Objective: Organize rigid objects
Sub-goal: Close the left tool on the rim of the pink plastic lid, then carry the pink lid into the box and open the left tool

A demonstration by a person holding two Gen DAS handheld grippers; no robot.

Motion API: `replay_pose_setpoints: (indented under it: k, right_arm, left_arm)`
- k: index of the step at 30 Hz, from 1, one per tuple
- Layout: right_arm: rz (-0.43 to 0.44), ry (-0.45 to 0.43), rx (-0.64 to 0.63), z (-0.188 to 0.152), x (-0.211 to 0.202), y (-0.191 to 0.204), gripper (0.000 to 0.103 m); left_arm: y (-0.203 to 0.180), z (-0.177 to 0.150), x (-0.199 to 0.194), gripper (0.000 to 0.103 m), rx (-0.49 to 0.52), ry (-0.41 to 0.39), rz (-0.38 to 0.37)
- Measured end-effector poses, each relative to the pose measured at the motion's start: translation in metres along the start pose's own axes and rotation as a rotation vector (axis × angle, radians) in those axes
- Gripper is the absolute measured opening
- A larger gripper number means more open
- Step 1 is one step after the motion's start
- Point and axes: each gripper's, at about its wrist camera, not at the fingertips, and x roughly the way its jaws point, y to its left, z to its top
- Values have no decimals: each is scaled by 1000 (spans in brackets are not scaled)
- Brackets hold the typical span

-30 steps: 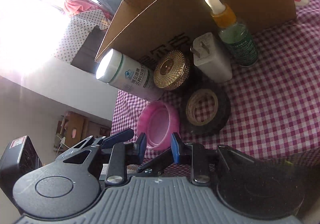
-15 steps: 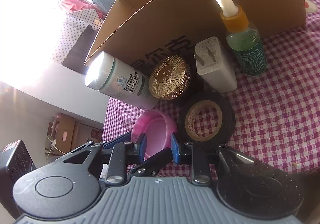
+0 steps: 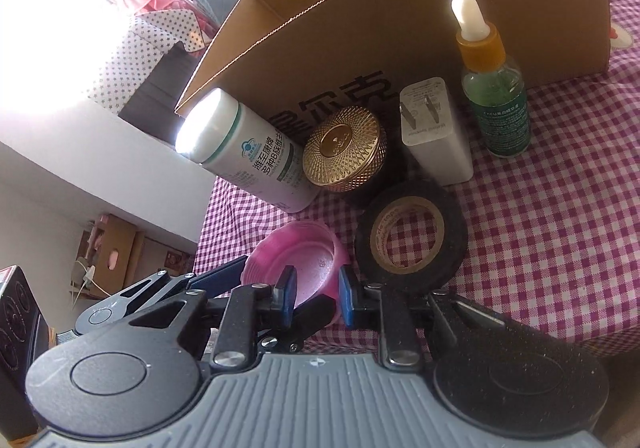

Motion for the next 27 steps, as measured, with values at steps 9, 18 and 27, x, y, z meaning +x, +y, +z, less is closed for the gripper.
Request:
replay_pose_setpoints:
  k: [9,18,27]
  right_arm:
    - [36,-39,-16,-6,-26,5,24]
    - [94,-176,-124,13,-84,37,25]
    - [127,-242,-241,100,-110,71,25]
  left_arm:
    - [-6,2,-23,71,-2,-53,22]
    - [-11,36,-72,71,28,-214,71]
    - [2,118,-74,71,66,-321,85]
